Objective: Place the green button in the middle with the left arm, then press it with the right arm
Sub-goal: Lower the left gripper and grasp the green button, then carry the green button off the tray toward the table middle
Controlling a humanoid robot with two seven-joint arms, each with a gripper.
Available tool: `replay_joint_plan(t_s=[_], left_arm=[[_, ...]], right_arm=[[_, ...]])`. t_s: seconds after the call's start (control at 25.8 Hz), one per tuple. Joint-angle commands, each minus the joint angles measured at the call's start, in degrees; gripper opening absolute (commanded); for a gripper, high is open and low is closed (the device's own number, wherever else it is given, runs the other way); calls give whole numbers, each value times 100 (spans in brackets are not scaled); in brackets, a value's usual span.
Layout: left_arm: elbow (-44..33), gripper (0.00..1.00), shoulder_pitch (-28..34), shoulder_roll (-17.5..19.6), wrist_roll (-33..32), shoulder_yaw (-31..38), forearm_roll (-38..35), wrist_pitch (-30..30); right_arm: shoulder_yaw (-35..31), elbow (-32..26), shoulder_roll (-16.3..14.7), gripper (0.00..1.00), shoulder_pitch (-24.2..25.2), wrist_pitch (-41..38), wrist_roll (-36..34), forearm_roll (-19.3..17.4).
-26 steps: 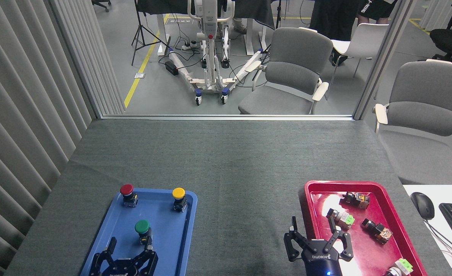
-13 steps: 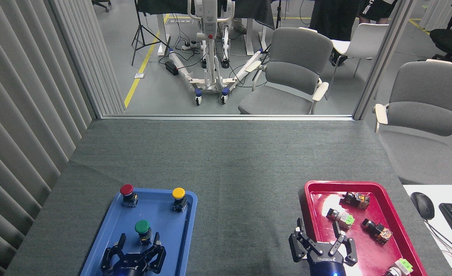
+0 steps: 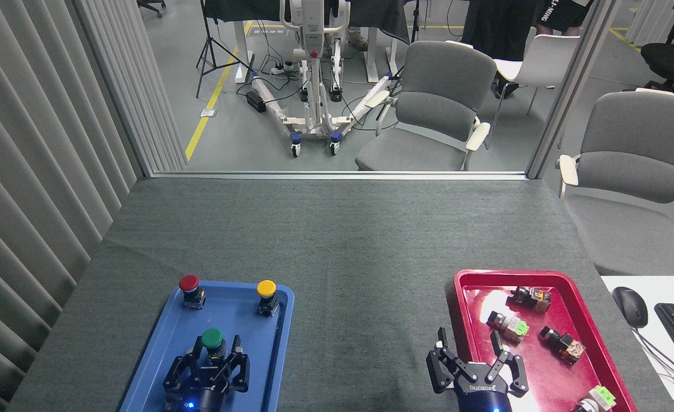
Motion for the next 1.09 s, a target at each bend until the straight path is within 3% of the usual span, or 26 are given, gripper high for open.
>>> replay_joint_plan(t_s=[0.0,0.12,0.31,0.43,0.54,0.62,0.78,0.85,1.05], left_arm=[[87,28,-20,11,32,-26,1,200],[78,0,7,55,41,-193,-43,191],[-185,0,33,108,251,-447,-61,-116],[-502,0,-196,178,559,-1045,-43,-837],[-475,0,-626,55,577,-1950,97,-916],[-150,0,-907,-174,559,-2399,273,-863],[1370,0,-1487,-745,542,-3119,326,-775],[1871,0,-1611,-780,568,-3365,335,-749],[1968,0,-1637,-771,550,-3541,651,-459]], right_arm=[[19,14,-13,100,-22,11,-4,-21],[19,5,-13,100,30,-6,-13,-21],[282,-30,-268,100,74,38,-48,-65],[335,-39,-294,100,110,46,-48,-136],[335,-39,-294,100,110,38,-48,-136],[335,-39,-294,100,101,46,-39,-136],[335,-30,-312,100,110,46,-48,-136],[326,-30,-312,100,110,46,-48,-144],[256,-21,-329,100,110,46,-65,-144]])
